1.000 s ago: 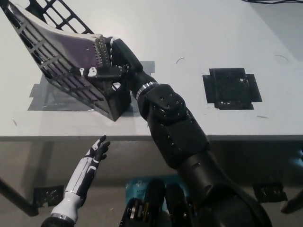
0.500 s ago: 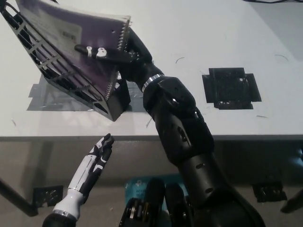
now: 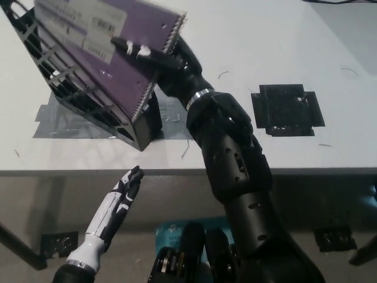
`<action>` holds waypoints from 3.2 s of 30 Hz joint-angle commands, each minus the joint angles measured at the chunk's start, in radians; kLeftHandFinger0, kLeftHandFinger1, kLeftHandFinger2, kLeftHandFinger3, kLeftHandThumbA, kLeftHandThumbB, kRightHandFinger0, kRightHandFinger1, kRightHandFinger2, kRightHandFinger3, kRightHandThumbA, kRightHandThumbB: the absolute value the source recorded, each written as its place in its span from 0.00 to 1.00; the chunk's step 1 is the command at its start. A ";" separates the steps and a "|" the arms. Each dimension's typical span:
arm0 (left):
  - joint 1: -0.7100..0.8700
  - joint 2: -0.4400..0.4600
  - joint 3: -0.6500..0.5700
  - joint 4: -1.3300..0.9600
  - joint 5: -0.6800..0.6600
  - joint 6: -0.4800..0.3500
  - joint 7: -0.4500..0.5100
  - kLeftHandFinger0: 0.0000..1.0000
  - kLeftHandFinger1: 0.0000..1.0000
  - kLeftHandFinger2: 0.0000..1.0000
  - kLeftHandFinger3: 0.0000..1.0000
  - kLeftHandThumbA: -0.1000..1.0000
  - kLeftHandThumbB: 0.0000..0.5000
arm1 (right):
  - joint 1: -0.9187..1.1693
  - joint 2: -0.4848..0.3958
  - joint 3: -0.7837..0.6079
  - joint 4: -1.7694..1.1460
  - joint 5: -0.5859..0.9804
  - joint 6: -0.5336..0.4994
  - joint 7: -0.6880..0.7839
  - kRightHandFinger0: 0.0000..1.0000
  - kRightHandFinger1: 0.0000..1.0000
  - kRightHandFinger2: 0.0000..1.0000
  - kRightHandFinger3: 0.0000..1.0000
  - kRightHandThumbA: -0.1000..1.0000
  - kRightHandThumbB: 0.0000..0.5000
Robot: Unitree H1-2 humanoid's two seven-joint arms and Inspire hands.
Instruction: A shelf with a book inside it is placed on the center of the desk infront of the robot. The robot uses its right hand to grab the book, take it out and hand it to a person.
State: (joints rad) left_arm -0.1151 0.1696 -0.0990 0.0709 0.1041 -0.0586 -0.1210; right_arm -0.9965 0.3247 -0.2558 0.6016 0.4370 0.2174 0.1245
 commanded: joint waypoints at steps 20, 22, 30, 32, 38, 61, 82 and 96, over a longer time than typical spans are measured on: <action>0.002 0.018 0.001 -0.014 -0.001 -0.020 -0.012 1.00 1.00 1.00 1.00 0.95 0.61 | -0.244 -0.058 -0.290 -0.325 0.386 0.107 -0.240 0.00 0.00 0.00 0.00 0.62 0.00; 0.006 0.018 0.001 -0.017 -0.001 -0.021 -0.010 1.00 1.00 1.00 1.00 0.95 0.60 | -0.236 -0.063 -0.308 -0.326 0.406 0.109 -0.255 0.00 0.00 0.00 0.00 0.62 0.00; 0.031 0.019 0.006 -0.034 0.013 -0.010 0.001 1.00 1.00 1.00 1.00 0.97 0.61 | -0.159 -0.120 -0.367 -0.272 0.422 0.090 -0.289 0.00 0.00 0.00 0.00 0.74 0.00; 0.039 0.018 0.012 -0.038 0.003 -0.006 0.001 1.00 1.00 1.00 1.00 0.95 0.63 | -0.129 -0.128 -0.384 -0.236 0.429 0.081 -0.294 0.00 0.00 0.00 0.00 0.74 0.00; 0.054 0.019 0.014 -0.033 0.014 -0.029 0.009 1.00 1.00 1.00 1.00 0.96 0.59 | -0.066 -0.124 -0.393 -0.097 0.391 0.005 -0.286 0.00 0.00 0.00 0.00 0.77 0.00; 0.061 0.018 0.020 -0.054 0.015 -0.011 0.006 1.00 1.00 1.00 1.00 0.97 0.61 | -0.126 -0.177 -0.424 0.305 0.377 -0.205 -0.264 0.24 0.32 0.38 0.48 0.67 0.66; 0.044 0.023 0.032 -0.040 0.008 -0.011 0.011 1.00 1.00 1.00 1.00 0.99 0.60 | 0.244 -0.272 -0.067 -0.506 0.353 -0.015 0.125 1.00 1.00 1.00 1.00 1.00 1.00; 0.034 0.028 0.033 -0.025 0.009 -0.008 0.011 1.00 1.00 1.00 1.00 1.00 0.60 | 0.809 -0.349 0.169 -1.221 -0.020 -0.150 0.158 1.00 1.00 1.00 1.00 1.00 1.00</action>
State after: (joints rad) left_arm -0.0526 0.1736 -0.0929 0.0618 0.1119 -0.0600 -0.1201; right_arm -0.5116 0.0661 -0.3807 0.1115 0.7774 0.1323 0.0751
